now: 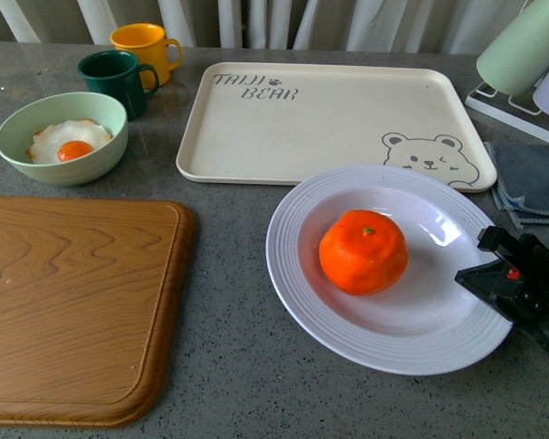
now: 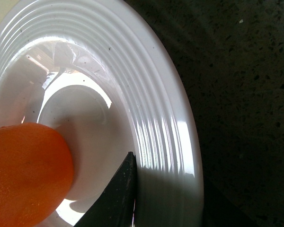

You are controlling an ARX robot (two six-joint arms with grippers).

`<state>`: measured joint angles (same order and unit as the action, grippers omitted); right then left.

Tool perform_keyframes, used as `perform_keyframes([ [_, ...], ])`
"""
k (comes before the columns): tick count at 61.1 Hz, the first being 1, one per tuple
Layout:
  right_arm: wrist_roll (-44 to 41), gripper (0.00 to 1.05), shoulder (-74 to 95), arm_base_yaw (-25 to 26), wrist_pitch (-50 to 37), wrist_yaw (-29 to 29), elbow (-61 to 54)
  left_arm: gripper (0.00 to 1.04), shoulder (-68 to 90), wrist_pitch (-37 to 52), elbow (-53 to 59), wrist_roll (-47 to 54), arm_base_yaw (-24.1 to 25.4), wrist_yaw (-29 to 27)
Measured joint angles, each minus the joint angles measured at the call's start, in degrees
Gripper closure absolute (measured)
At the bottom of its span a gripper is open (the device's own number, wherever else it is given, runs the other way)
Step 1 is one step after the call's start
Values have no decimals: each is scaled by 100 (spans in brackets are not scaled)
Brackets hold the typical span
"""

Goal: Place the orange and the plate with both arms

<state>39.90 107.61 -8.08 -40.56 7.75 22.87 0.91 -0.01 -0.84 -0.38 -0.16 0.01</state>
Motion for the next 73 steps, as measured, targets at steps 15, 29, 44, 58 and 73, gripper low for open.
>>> perform_keyframes([
  [15, 144, 90, -50, 151, 42, 249, -2, 9, 0, 0, 0, 0, 0, 0],
  [29, 11, 94, -570, 273, 437, 474, -118, 9, 0, 0, 0, 0, 0, 0],
  [44, -146, 101, -1235, 673, 695, 1045, -286, 9, 0, 0, 0, 0, 0, 0],
  [58, -376, 101, -1484, 1019, 874, 1298, -343, 9, 0, 0, 0, 0, 0, 0],
  [73, -487, 101, -1545, 1158, 885, 1482, -356, 9, 0, 0, 0, 0, 0, 0],
])
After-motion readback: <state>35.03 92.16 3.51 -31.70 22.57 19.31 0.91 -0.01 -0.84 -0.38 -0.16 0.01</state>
